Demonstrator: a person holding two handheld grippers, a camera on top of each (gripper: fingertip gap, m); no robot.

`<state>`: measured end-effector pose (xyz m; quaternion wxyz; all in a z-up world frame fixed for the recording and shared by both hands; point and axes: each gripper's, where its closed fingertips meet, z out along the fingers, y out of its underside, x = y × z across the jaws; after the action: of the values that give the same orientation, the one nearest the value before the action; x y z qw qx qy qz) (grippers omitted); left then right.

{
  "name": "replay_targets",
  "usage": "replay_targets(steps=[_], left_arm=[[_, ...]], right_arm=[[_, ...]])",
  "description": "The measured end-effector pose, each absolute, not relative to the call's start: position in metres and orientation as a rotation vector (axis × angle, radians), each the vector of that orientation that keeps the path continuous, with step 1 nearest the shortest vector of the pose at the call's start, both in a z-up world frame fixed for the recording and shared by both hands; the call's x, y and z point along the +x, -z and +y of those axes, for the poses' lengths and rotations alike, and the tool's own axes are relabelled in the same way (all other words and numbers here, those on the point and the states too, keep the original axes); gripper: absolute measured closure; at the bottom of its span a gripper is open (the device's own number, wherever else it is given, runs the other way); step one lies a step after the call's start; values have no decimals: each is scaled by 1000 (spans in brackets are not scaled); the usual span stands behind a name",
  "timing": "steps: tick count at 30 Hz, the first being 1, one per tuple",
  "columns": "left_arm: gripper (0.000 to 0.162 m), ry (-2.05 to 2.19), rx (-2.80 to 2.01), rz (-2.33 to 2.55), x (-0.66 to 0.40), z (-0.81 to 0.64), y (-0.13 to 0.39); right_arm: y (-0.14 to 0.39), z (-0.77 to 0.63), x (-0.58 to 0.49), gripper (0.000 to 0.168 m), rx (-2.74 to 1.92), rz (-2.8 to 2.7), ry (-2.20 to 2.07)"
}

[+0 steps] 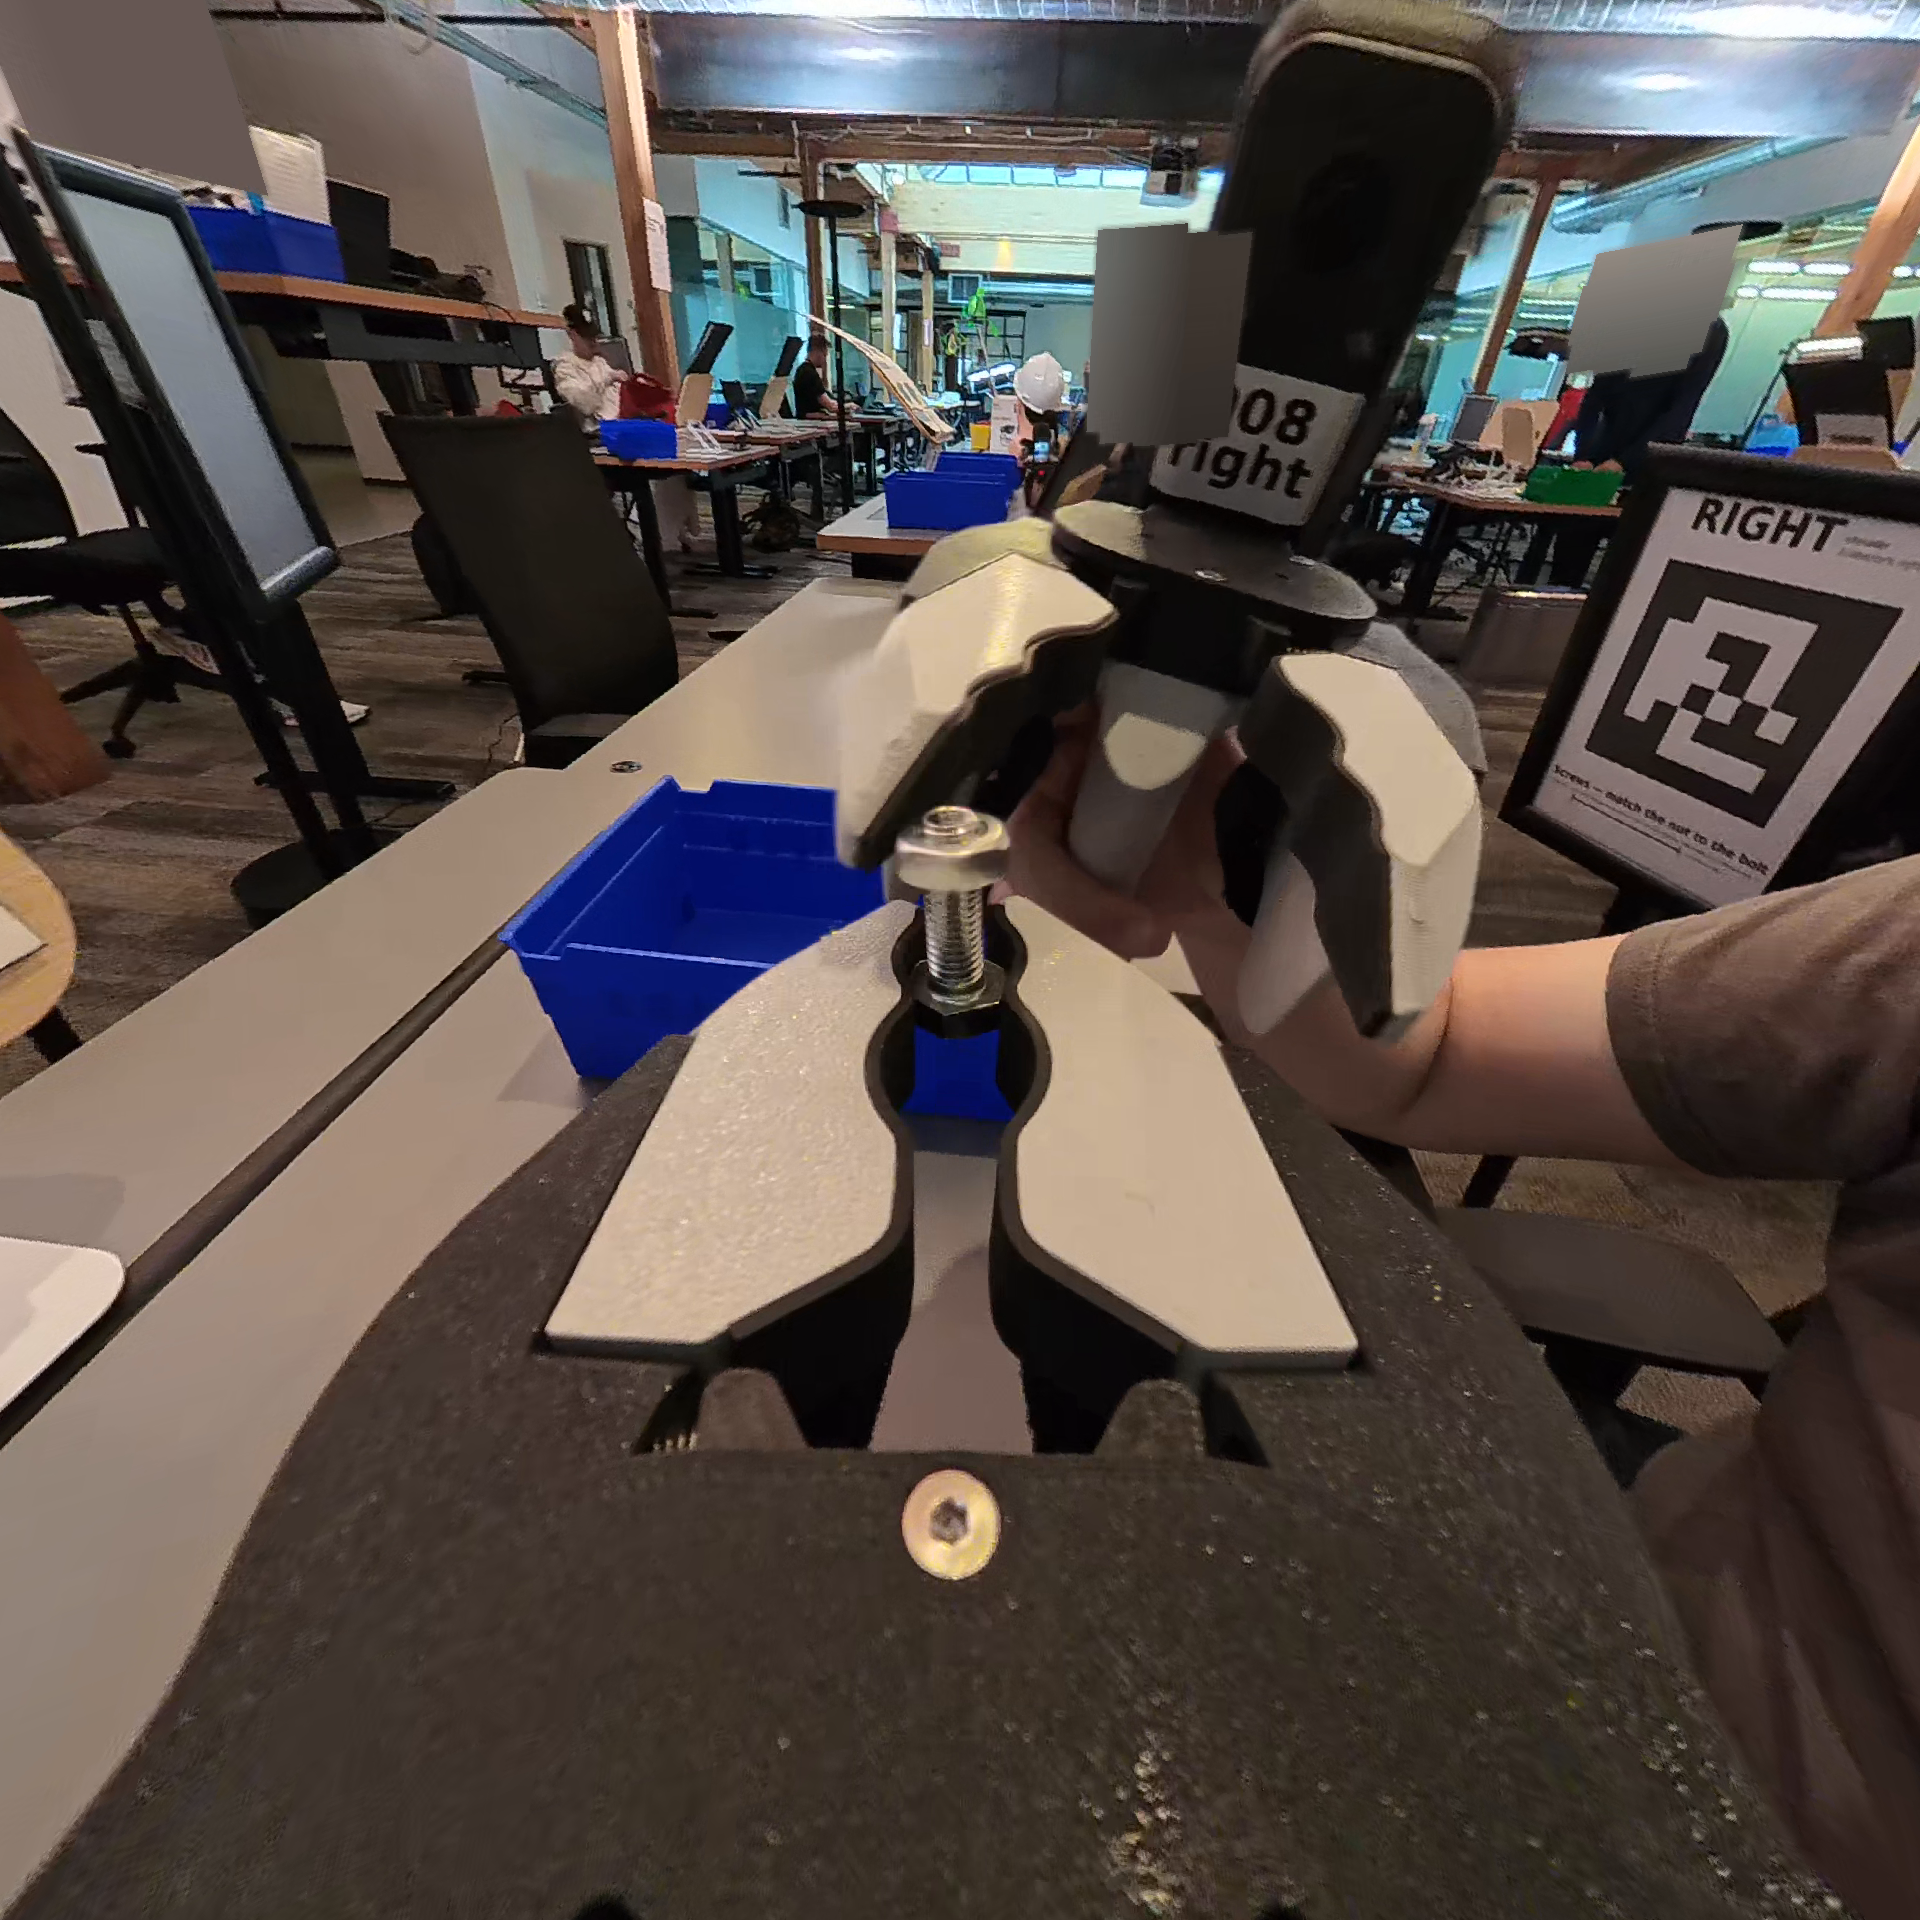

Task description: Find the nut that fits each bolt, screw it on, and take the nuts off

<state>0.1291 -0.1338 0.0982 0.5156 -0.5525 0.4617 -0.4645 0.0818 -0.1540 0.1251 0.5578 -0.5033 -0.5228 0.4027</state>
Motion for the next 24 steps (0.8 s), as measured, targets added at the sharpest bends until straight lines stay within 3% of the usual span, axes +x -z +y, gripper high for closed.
replay_targets(steps=[3,15,24], left_arm=[[152,1141,-1327,1059,121,-128,-104],[152,1112,-1323,1121,132,-136,-96],[152,1119,-1342,1085,127,-129,-98]], right_arm=[[-131,-156,89,111,-1179,-1237,-942],[-125,-155,81,103,-1198,-1230,-982],[-132,-150,91,106,-1208,-1190,-977]])
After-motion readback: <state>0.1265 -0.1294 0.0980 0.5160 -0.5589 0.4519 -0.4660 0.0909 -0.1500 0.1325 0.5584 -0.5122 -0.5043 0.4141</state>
